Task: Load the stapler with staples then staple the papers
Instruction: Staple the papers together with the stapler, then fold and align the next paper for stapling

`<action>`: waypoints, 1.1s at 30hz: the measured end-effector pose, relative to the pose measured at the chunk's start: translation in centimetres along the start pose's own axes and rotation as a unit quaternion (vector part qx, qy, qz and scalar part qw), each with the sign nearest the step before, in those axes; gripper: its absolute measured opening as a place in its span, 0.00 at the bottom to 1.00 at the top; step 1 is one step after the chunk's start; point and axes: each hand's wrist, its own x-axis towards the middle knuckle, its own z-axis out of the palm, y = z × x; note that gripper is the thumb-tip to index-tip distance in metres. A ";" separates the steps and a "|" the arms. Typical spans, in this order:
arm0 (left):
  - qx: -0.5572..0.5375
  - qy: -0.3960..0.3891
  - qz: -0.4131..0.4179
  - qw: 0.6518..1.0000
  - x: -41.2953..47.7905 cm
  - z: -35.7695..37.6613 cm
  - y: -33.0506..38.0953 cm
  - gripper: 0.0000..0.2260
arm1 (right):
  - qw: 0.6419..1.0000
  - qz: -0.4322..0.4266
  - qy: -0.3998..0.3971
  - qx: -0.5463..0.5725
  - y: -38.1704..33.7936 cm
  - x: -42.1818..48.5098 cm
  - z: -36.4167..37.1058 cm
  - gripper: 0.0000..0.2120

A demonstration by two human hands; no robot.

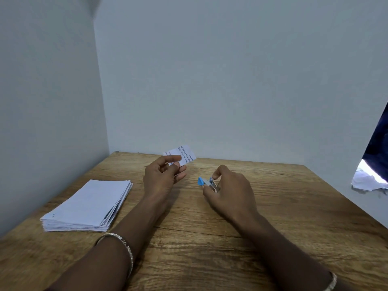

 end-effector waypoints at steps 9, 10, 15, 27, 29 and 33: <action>0.139 -0.008 0.073 0.987 0.0 0.0 -0.3 0.14 | 0.989 -0.099 -0.027 -0.107 -0.6 -0.6 0.2 0.14; 0.153 -0.005 0.086 0.985 -0.1 0.1 -0.3 0.12 | 0.987 -0.106 -0.029 -0.116 -0.7 -0.6 0.3 0.15; 0.192 0.023 0.129 0.973 -0.1 0.2 0.0 0.01 | 0.982 -0.117 -0.038 -0.140 -0.5 -0.6 1.0 0.17; 0.062 -0.055 -0.048 0.995 -0.4 0.8 0.6 0.09 | 0.980 -0.013 0.085 0.178 0.1 0.9 -0.5 0.14; 0.072 -0.077 -0.047 0.993 -0.6 1.1 0.4 0.10 | 0.959 0.020 0.056 0.276 0.1 1.3 -0.5 0.11; 0.067 -0.103 -0.055 0.991 -0.8 1.4 0.1 0.12 | 0.921 0.077 -0.007 0.381 0.6 1.7 0.1 0.05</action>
